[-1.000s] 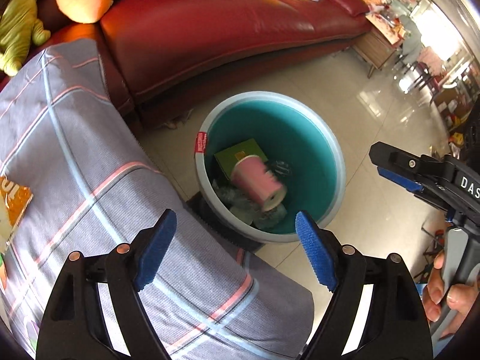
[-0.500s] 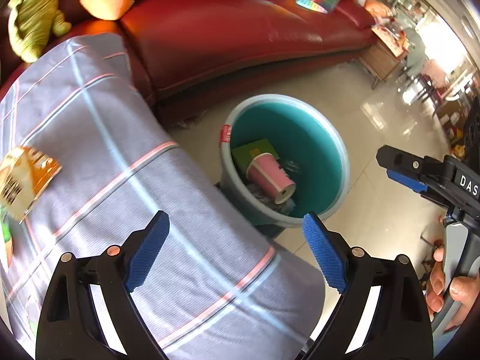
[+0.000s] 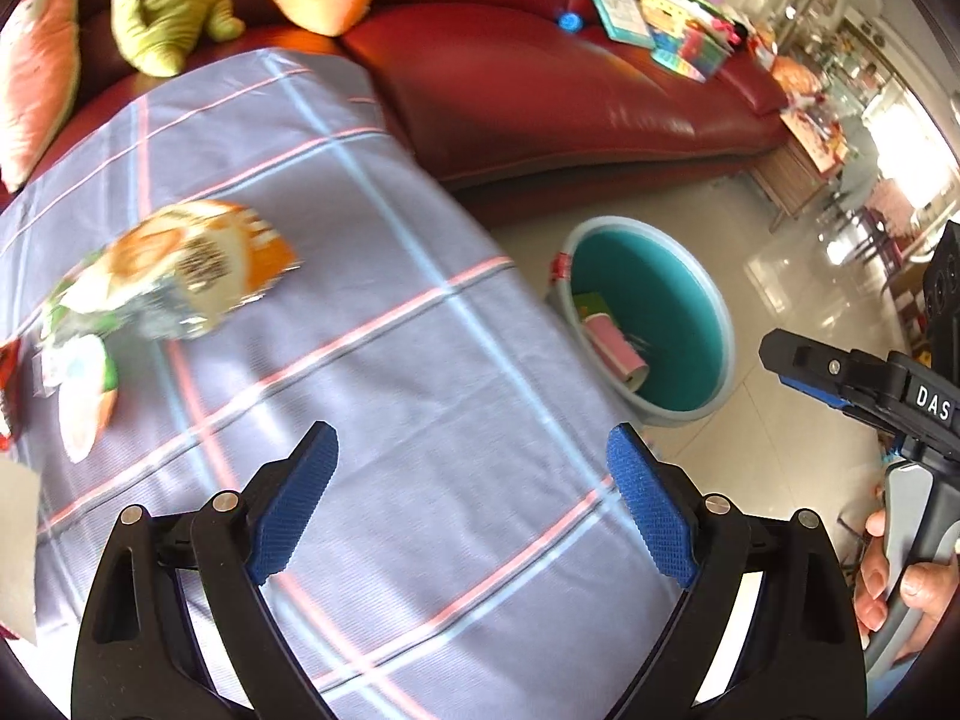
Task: Collect trash
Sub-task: 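Move both tools back over the remaining trash on the table, then grasp the white paper towel with the right tool while the left tool approaches the red can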
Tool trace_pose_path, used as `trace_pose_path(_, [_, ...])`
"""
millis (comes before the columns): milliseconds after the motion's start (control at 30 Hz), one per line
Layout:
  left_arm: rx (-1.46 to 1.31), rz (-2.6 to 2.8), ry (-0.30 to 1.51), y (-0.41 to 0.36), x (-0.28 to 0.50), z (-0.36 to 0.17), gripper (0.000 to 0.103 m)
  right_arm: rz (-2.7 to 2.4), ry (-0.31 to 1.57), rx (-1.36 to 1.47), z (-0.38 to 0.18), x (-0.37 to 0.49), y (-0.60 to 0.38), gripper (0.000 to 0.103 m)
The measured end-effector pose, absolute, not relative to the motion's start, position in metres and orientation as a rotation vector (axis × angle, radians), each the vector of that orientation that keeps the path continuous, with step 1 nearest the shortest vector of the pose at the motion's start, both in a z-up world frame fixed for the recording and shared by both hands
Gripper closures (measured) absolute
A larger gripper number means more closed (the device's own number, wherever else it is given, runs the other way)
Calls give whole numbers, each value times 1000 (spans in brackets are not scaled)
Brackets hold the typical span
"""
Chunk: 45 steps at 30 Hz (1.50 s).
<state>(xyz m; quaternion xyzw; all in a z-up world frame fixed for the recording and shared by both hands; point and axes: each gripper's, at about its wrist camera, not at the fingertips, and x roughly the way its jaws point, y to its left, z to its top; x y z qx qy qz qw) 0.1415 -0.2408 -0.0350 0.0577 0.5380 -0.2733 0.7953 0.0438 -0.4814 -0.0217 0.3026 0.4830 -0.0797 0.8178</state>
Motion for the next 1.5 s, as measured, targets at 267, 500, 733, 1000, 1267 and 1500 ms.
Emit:
trace_pose_path(267, [61,-505,1127,-158,145,-25,12,-98,1065,562,-7,63,-411,19])
trace_pose_path(500, [38,-405,1092,-74,148,-13,12,-26,1104,477,4,86,-345,19])
trace_pose_path(733, [27,-277,1054,19,146,-2,12,68,1154,382,7,112,-271,19])
trace_pose_path(1000, [-11,-133,1027,120,138,2,12,229,1220,259,1,152,-164,19])
trace_pose_path(1267, [-137,-68,1068,196,127,-28,12,404,1302,231,-21,186,-62,19])
trace_pose_path(1500, [-269,-95,1078,223,135,-49,11,474,1334,256,-41,208,-11,19])
